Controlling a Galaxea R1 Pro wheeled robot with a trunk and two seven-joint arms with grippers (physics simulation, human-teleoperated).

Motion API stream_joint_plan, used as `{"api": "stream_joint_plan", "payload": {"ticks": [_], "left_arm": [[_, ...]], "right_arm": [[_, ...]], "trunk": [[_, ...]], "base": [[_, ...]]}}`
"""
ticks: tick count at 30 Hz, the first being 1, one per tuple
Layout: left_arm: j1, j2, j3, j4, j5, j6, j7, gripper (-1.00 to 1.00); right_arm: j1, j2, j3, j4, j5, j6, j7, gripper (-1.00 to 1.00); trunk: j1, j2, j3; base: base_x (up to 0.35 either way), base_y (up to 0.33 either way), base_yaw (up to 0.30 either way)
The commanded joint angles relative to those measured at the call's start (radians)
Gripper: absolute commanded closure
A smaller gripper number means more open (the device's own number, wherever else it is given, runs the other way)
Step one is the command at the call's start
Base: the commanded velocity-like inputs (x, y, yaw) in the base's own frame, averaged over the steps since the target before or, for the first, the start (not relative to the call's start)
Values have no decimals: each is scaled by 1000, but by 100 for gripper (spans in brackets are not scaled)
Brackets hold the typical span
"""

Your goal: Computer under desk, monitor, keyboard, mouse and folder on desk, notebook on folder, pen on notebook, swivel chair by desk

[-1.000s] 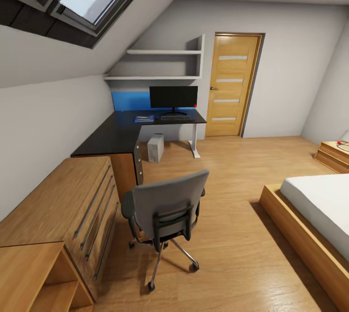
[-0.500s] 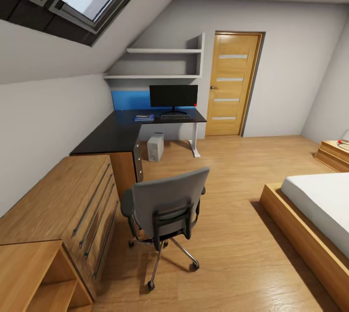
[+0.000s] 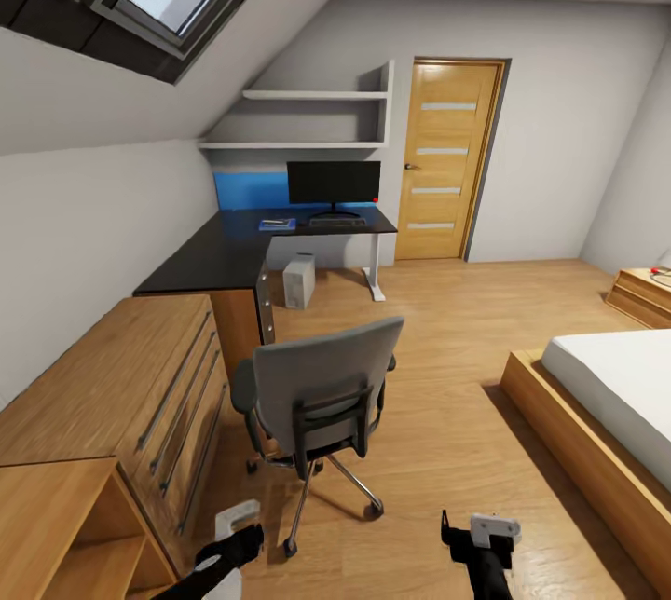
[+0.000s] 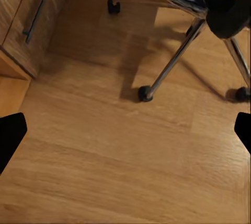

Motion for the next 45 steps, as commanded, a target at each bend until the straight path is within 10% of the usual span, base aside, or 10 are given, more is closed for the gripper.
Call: {"api": "stream_joint_plan", "payload": {"ticks": [1,9,15,45], "left_arm": [[-41,3,-8,-2,11,42,4,-100],[-178,17,-7,-5,54,257,0,-100],[-193,24,-6,-3,100,300,-10,-100],[-196,20,-16,19,116,287,0,-100]], "right_arm": [[-37,1,-7,-10,-15,62,-2,-100],[-226,-1,-6,-52,-69,483,22,-100],[-264,4,-7,-110,-75,644,118,-100],[-267,9,-13,-121,-163,550,152,-100]], "trunk": [[4,-8,-5],[35,-64,-30],[58,-106,-48],[173,-316,-142]], "base": [[0,0,0],[0,0,0],[0,0,0],[0,0,16]]}}
